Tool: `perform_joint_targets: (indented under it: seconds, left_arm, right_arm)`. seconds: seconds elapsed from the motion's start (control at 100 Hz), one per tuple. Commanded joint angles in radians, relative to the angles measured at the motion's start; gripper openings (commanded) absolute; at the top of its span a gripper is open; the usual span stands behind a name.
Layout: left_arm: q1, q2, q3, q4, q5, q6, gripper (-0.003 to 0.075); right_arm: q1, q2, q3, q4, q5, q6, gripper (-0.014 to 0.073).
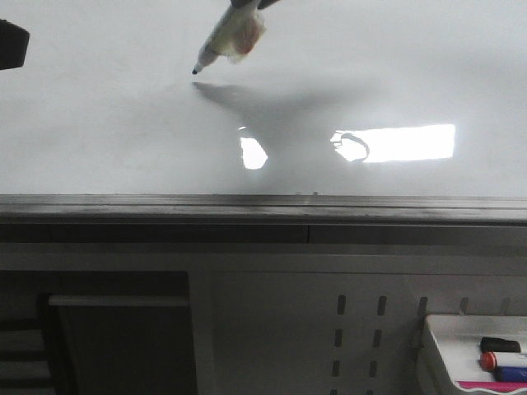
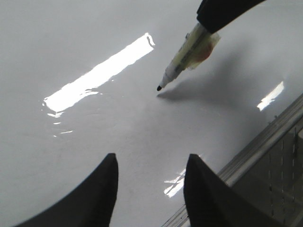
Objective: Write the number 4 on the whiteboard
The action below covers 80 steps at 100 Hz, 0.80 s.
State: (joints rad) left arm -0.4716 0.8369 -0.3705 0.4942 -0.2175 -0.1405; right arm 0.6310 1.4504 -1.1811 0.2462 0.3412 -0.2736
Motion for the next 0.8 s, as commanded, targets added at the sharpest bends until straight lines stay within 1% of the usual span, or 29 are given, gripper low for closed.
perform_joint_targets:
  seconds: [0.0,0.14,0.29,0.39,0.48,0.58,0.66,0.79]
  left_arm:
    - [0.003,-0.010,-0.027,-0.021,-0.057,-0.010,0.0303]
    - [0.003,-0.010,-0.027,-0.021,-0.056,-0.010,0.0303]
    - [0.003,-0.010,-0.027,-0.021,-0.056,-0.010,0.0303]
    - [0.003,-0.010,-0.027,-0.021,-0.054,-0.010,0.0303]
    - [0.003,-0.010,-0.027,-0.021,-0.052,-0.010,0.0303]
    - [0.003,-0.010,-0.027,-0.021,-0.052,-0.010,0.0303]
    - [0.003,-0.010,-0.027,-0.021,-0.052,-0.010,0.0303]
    - [0.003,-0.010,-0.027,-0.021,-0.052,-0.010,0.0303]
  right_arm:
    - [-0.003,-0.016,-0.019,0.006,-0.072,-0.009,-0.0064]
    - [0.004,-0.010,0.025,0.035,-0.066,-0.009,-0.0064]
    - [0.041,-0.012,0.051,0.035,-0.063,-0.009,-0.0064]
    - [0.045,-0.014,0.051,0.026,-0.070,-0.009,-0.0064]
    - [0.022,-0.035,0.053,0.007,-0.036,-0.009,-0.0064]
    - [-0.014,-0.072,0.058,-0.008,0.063,-0.009,-0.0064]
    - [-0.036,-0.109,0.081,-0.011,0.073,-0.009,-0.0064]
    - [-0.045,-0.140,0.087,-0.011,0.100,-0.009,-0.0064]
